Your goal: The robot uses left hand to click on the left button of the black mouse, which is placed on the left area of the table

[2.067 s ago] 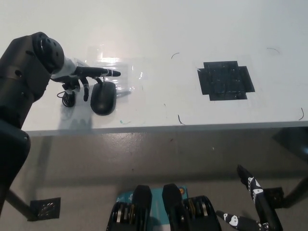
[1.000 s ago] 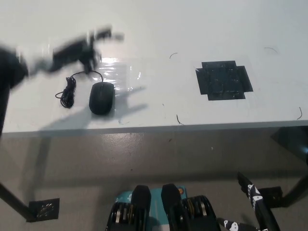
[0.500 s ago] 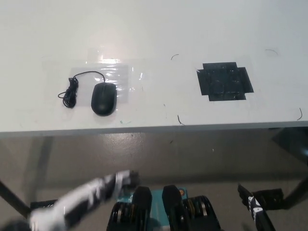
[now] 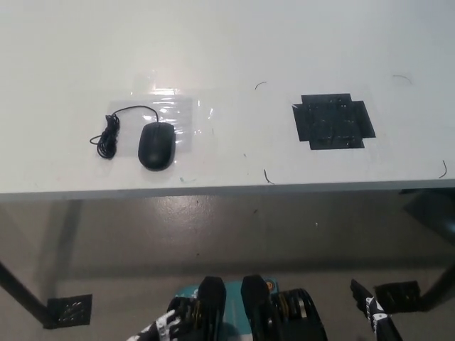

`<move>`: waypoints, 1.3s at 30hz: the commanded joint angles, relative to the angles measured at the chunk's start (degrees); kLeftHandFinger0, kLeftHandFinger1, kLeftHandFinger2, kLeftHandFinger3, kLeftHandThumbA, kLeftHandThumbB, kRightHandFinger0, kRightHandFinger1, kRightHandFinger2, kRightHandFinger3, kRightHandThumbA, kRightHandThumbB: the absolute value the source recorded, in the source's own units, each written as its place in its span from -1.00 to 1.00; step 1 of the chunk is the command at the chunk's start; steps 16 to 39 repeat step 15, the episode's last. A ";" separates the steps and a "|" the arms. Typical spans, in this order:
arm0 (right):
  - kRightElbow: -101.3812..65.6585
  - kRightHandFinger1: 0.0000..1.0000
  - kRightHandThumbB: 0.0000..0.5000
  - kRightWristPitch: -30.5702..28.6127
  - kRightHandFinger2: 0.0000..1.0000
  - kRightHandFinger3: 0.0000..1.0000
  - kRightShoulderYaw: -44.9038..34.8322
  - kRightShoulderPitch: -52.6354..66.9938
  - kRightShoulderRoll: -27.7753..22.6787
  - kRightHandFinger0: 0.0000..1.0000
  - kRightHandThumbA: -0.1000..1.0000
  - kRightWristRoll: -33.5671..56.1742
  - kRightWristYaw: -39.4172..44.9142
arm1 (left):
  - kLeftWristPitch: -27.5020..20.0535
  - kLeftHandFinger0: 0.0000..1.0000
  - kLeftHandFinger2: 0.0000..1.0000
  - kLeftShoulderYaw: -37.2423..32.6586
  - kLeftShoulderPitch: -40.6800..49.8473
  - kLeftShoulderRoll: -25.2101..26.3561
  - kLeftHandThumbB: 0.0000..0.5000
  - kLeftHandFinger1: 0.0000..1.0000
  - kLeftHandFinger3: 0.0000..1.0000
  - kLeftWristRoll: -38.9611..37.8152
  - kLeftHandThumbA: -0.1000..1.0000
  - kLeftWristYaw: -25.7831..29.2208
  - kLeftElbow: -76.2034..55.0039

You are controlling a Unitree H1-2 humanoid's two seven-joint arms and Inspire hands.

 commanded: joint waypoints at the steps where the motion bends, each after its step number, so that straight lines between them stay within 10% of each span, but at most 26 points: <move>1: -1.30 1.00 -0.39 -4.94 1.00 1.00 0.72 -1.52 1.18 1.00 1.00 0.67 -0.26 | -18.19 1.00 1.00 4.87 -3.24 -2.28 0.11 1.00 1.00 6.35 1.00 15.92 8.98; 4: -0.85 1.00 -0.35 -4.94 1.00 1.00 0.72 -1.82 1.59 1.00 1.00 0.74 -0.20 | -18.37 1.00 1.00 5.29 -4.58 -2.67 -0.14 1.00 1.00 6.98 1.00 17.38 11.40; 39: -0.33 1.00 -0.39 -4.94 1.00 1.00 0.91 -2.26 1.72 1.00 1.00 1.39 0.36 | -21.76 1.00 1.00 4.47 -6.47 -1.72 -0.03 1.00 1.00 7.38 1.00 19.90 16.01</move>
